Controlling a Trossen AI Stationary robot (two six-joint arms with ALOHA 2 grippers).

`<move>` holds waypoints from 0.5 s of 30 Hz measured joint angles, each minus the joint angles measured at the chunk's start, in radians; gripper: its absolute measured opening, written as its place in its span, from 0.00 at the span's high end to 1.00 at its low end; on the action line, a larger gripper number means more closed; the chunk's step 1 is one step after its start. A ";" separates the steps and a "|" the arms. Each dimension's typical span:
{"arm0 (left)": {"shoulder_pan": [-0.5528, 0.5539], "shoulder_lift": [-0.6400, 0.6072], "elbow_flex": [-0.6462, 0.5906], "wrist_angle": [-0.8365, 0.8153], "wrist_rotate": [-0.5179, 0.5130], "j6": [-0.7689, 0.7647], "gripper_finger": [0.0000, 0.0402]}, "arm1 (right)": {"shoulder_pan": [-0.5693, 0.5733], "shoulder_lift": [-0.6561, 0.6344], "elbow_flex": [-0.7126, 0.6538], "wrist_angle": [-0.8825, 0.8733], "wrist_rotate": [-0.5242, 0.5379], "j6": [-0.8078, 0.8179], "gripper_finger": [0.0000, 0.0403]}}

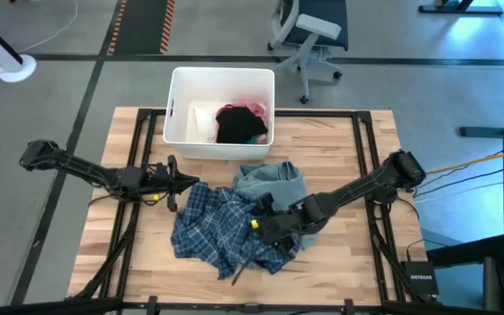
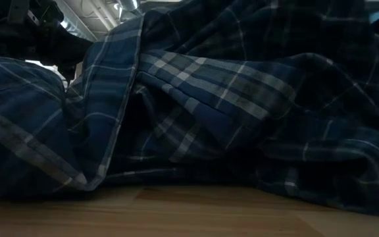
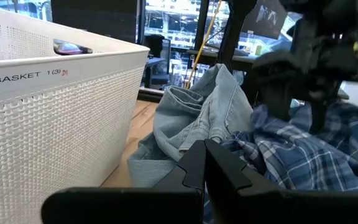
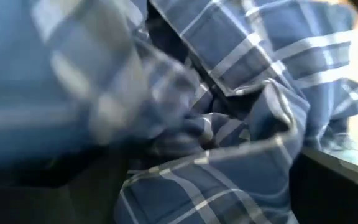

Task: Sort clothes
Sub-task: Put the blue checkered shirt into the white bin

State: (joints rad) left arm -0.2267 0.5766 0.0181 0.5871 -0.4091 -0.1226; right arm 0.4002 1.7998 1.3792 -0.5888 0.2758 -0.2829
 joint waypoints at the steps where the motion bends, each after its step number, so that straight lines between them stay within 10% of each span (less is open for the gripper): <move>1: 0.000 0.000 0.000 0.000 0.000 0.000 1.00 | -0.005 0.010 0.000 0.000 -0.001 -0.011 0.06; 15: 0.000 0.000 0.000 0.000 0.000 0.010 1.00 | -0.036 0.116 0.000 0.067 -0.015 -0.067 0.06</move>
State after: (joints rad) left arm -0.2267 0.5766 0.0181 0.5872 -0.4091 -0.1130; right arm 0.3641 1.9157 1.3788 -0.5220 0.2611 -0.3501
